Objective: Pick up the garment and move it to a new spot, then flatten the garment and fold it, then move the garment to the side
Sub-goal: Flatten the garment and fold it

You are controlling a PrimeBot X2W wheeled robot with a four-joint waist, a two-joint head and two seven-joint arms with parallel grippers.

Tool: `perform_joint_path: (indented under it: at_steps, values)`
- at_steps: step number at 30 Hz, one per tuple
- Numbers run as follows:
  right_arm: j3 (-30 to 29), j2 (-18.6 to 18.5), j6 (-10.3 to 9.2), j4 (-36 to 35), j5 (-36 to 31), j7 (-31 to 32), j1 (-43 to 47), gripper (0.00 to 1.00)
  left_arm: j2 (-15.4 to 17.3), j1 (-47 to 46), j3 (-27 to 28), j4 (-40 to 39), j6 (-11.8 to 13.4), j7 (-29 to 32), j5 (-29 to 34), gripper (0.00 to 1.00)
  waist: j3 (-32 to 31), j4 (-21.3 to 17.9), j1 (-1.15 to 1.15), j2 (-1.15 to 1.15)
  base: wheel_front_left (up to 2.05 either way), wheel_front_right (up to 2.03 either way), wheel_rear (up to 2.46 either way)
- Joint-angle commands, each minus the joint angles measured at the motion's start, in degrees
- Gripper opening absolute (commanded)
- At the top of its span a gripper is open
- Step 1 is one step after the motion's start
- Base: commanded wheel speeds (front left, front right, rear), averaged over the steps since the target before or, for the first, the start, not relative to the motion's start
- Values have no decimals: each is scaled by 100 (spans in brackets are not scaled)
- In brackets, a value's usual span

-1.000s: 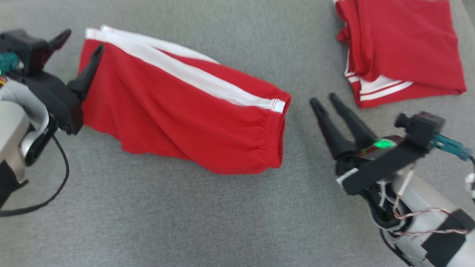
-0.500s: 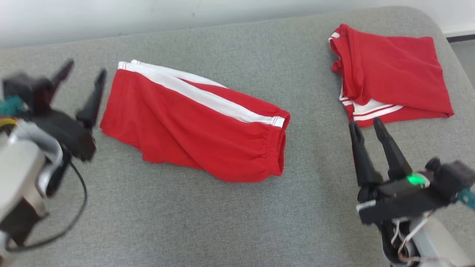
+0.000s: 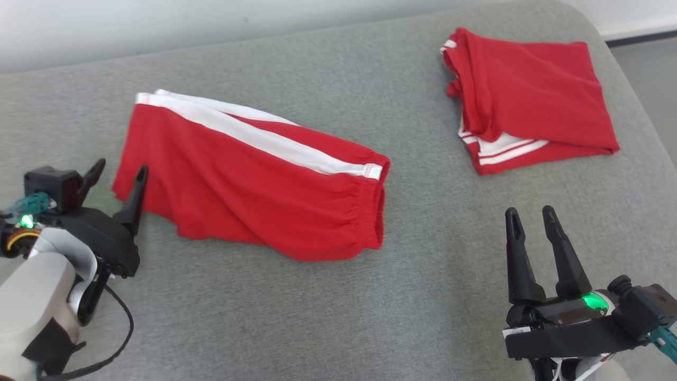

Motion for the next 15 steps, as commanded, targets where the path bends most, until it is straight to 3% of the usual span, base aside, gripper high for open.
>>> perform_joint_path:
  at_steps: [1,11,12,14,15]
  values:
    - [24,31,-14,-11,-50,0,-26,100,-54,-8,-38,136,-21,9,-73,100,97,-119,0,1,0,0,0]
    - [-21,-72,-14,60,-95,0,16,100,-474,-176,-398,888,-38,922,-579,100,33,-103,0,1,0,0,0]
    - [-4,-89,-14,65,-102,0,-2,100,-498,-179,-434,898,-38,955,-637,75,12,-95,0,1,0,0,0]
    - [26,-120,-14,68,-108,0,-26,100,-517,-176,-485,911,-38,963,-698,0,-24,-80,0,1,0,0,0]
    - [40,-127,-14,68,-113,0,-30,100,-521,-182,-520,921,-38,949,-708,0,-42,-72,0,1,0,0,0]
